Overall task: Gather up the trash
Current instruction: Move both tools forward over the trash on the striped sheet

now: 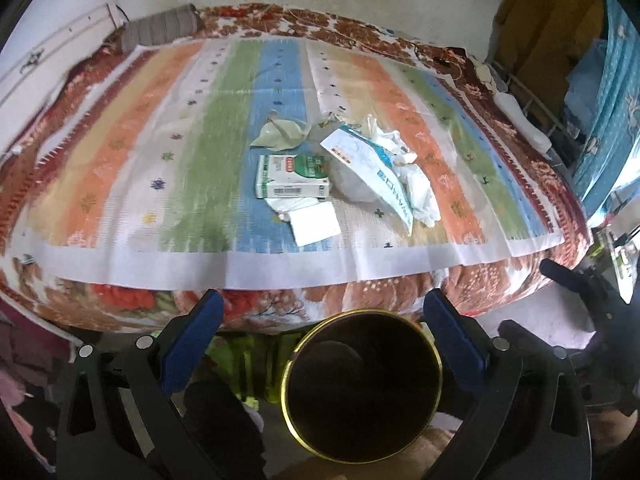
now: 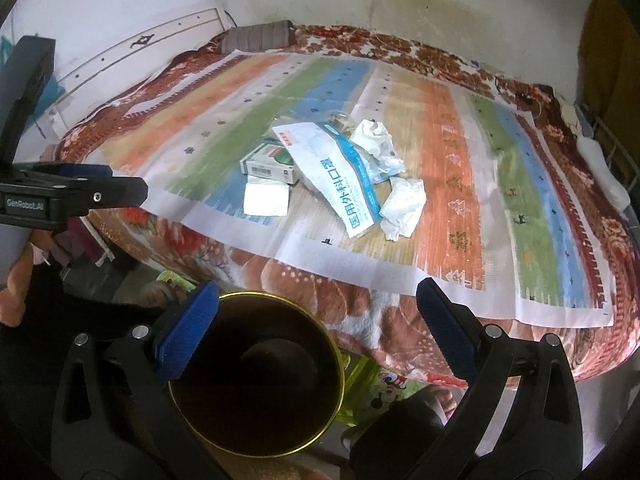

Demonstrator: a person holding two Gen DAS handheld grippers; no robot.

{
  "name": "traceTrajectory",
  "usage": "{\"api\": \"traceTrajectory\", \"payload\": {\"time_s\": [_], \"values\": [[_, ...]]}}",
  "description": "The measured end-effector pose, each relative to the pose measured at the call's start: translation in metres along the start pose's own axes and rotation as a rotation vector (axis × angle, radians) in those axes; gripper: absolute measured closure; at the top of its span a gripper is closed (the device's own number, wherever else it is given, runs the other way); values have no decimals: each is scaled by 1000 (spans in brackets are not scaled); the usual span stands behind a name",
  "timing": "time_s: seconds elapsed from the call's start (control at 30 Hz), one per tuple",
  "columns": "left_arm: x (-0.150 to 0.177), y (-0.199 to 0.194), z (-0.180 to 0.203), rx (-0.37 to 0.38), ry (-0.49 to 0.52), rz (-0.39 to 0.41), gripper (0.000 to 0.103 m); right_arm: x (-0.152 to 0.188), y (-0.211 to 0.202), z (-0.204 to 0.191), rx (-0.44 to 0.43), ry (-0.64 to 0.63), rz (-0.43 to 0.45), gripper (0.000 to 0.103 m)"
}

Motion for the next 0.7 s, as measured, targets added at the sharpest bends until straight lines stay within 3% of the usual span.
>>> {"api": "traceTrajectory", "payload": {"time_s": [0.1,0.2,0.33,0.43,0.7], "values": [[-10,20,-10,-13,-32,-23,6,-12,9,1,14,-22,-4,9],[-19,34,-20,69,-116,-56,6,-23,23,5,29,-37,-15,9],[-30,59,-35,24,-163,-52,6,-37,44,12,27,-27,-32,9],[-34,83,-48,114,-262,-119,6,-38,56,14,14,-23,-47,9],[-55,116,-53,132,-250,-142,9,-50,104,21,43,-18,-110,12]]}}
Point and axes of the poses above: each gripper's, at about its wrist camera, not at the fingertips, and y roughly the way its jaws point, z to its right, x to its underside, the point moved 2 cm from there along y, roughly the way its jaws point, and after that the axes turned 3 degrees about -z, right-handed, at the moved point
